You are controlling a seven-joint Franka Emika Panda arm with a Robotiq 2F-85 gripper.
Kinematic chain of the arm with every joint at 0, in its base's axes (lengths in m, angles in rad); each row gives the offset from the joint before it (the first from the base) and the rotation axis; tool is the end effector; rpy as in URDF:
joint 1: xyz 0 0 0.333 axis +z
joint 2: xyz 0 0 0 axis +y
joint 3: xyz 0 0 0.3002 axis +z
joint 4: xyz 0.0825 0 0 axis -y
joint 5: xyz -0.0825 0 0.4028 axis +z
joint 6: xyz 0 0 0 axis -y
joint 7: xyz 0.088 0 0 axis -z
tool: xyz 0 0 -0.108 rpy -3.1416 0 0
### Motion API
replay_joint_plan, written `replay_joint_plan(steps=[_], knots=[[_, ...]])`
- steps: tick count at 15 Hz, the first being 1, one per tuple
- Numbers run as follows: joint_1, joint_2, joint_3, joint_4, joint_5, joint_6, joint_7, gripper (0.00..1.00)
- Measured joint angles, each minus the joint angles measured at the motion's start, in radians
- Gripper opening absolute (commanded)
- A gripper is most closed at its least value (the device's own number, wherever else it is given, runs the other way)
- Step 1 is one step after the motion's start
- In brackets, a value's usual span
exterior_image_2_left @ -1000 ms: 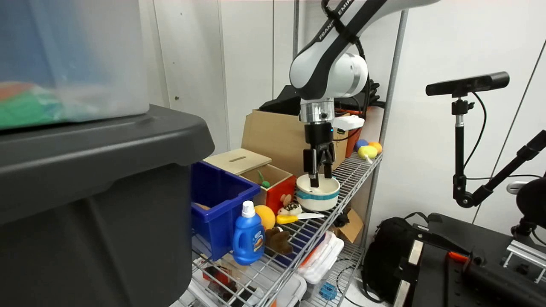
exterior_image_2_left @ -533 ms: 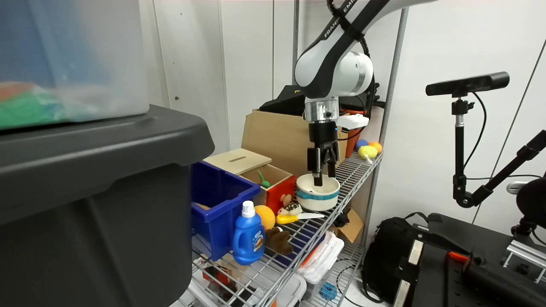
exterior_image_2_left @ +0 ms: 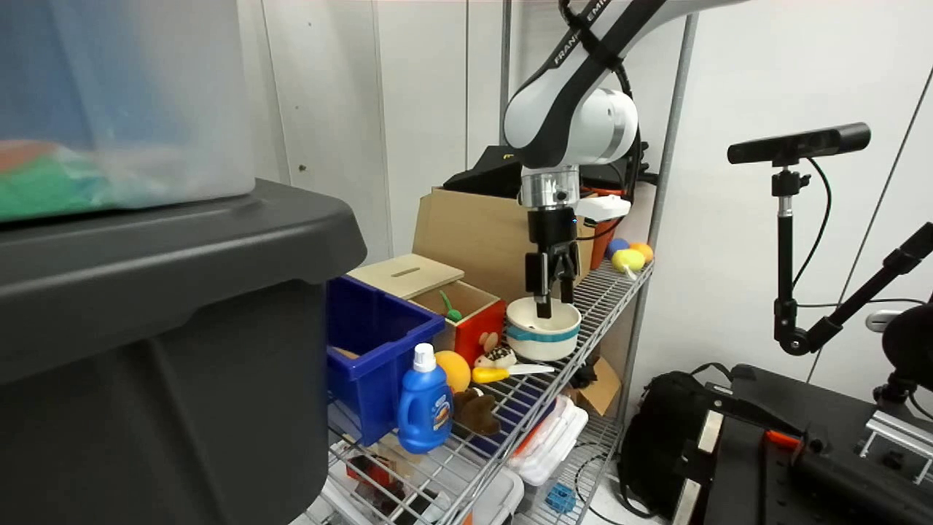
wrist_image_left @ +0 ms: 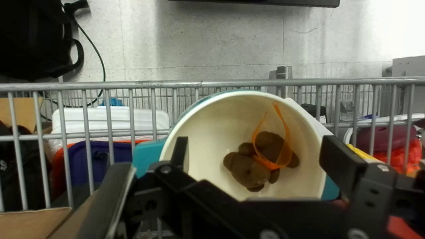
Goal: Remove the brown plush toy from the white pot and place it on the right side of the rack
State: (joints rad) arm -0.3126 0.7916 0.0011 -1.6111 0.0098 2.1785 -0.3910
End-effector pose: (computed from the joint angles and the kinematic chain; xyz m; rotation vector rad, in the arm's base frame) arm 0.6337 -0.2037 0.1182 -3.0384 -0.1106 0.3171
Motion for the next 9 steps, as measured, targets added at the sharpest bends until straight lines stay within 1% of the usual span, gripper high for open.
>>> replay_joint_plan(steps=[9], knots=[[-0.006,0.000,-0.019,-0.006,0.000,-0.001,0.000,1.00]])
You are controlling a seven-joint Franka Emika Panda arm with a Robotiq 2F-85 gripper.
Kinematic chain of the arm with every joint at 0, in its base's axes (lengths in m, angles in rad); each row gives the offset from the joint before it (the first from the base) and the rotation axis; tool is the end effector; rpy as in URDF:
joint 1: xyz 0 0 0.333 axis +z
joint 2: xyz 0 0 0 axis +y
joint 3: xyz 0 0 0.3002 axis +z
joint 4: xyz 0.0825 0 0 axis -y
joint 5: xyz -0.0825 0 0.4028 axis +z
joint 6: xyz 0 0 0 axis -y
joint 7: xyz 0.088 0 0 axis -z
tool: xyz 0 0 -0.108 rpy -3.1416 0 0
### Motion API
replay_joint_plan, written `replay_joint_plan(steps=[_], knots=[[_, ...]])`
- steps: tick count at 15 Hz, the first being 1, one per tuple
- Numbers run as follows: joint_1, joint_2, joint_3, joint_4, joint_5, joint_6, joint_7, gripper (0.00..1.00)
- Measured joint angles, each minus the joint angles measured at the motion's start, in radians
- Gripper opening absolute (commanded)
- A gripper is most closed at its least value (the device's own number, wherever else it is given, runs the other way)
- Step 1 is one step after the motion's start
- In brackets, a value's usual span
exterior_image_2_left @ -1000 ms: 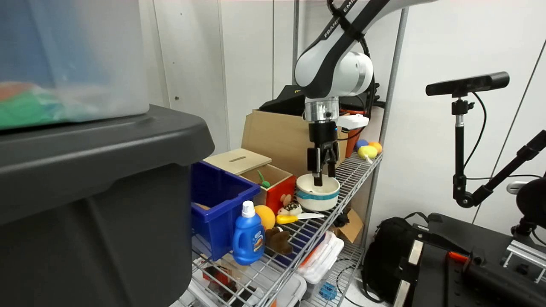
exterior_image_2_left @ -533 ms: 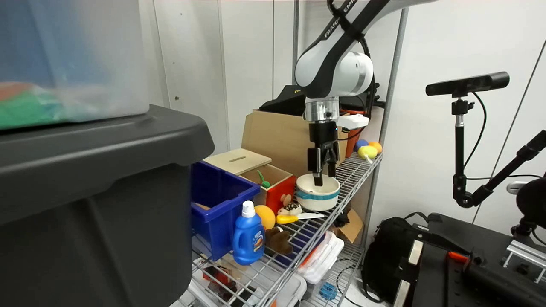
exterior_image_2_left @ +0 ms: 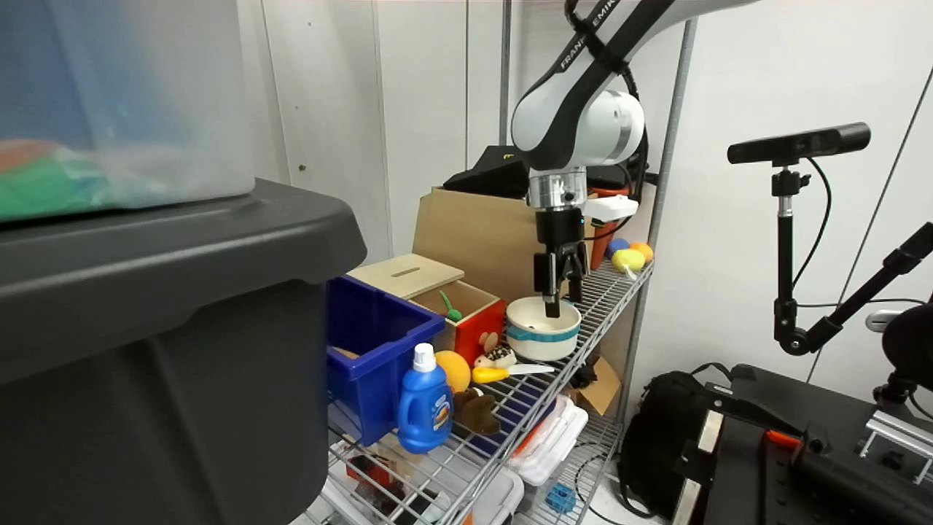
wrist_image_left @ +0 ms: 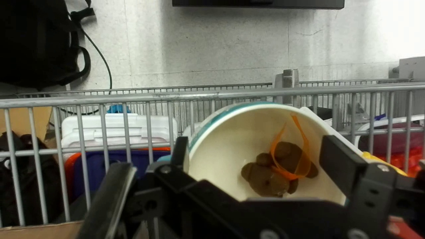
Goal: Remove the brown plush toy from the white pot and place it on the right side of the rack
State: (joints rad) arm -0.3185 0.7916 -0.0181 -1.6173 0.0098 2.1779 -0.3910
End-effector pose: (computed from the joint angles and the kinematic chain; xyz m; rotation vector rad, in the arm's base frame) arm 0.6264 -0.2180 0.1158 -3.0461 -0.0789 0.3335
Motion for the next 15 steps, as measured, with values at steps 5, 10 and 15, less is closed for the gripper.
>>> replay_joint_plan(steps=[5,10,15], knots=[[-0.006,0.001,-0.002,-0.002,0.000,0.000,0.000,1.00],[-0.006,0.001,-0.002,0.002,0.000,0.000,-0.002,1.00],[-0.010,0.002,-0.002,0.017,0.000,-0.002,-0.012,1.00]])
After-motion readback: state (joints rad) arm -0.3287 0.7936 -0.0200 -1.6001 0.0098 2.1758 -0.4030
